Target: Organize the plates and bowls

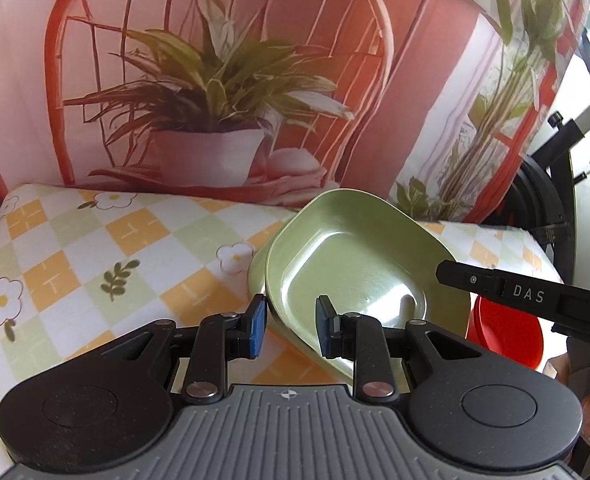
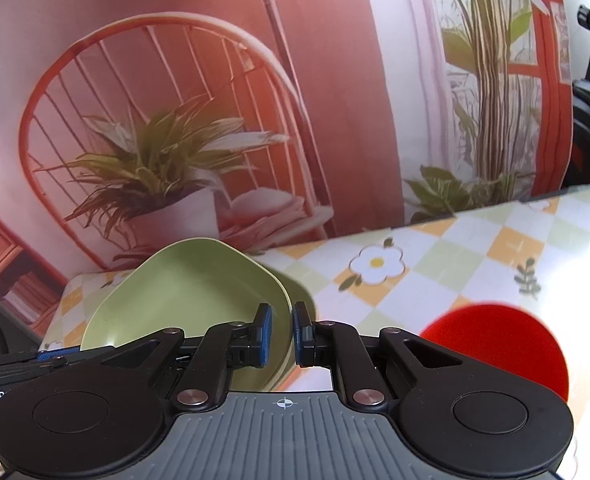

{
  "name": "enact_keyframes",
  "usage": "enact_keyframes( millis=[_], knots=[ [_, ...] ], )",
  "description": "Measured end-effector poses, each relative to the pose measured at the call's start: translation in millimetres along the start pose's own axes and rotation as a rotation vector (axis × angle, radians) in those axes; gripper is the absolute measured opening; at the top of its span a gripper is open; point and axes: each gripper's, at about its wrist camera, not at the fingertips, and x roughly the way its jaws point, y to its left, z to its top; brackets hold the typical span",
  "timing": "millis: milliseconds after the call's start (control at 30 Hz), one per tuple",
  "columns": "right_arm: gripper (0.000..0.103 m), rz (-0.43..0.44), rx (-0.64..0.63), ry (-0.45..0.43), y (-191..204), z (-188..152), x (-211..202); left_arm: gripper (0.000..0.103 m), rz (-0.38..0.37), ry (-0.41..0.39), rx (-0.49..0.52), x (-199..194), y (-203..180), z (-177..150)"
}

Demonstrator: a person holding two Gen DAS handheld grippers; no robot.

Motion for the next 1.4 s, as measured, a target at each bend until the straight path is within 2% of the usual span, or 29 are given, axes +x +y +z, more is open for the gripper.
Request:
enact_keyframes(
  millis=[167, 367, 633, 1200, 1400],
  knots=[
    [0.011, -0.025, -0.015, -0.001, 0, 17, 17, 0.027, -0.005, -0.013, -0.058, 13, 1, 9],
    [0.011, -0.089, -0.096, 0.005, 10, 24, 37, 0.027, 0.023, 0.006, -0.019, 29, -3, 10],
    [0.011, -0.096, -0.118, 0.032, 13, 19, 50, 0.027, 0.042, 0.039, -0.018, 42, 3, 4],
    [0.011, -0.148, -0.122, 0.037, 12, 5, 55, 0.027, 0.119, 0.025, 0.121, 54, -13, -3],
    [0.011, -0.154, -0.115, 0.045, 11, 3, 58, 0.027, 0.132, 0.015, 0.141, 55, -15, -3]
  ],
)
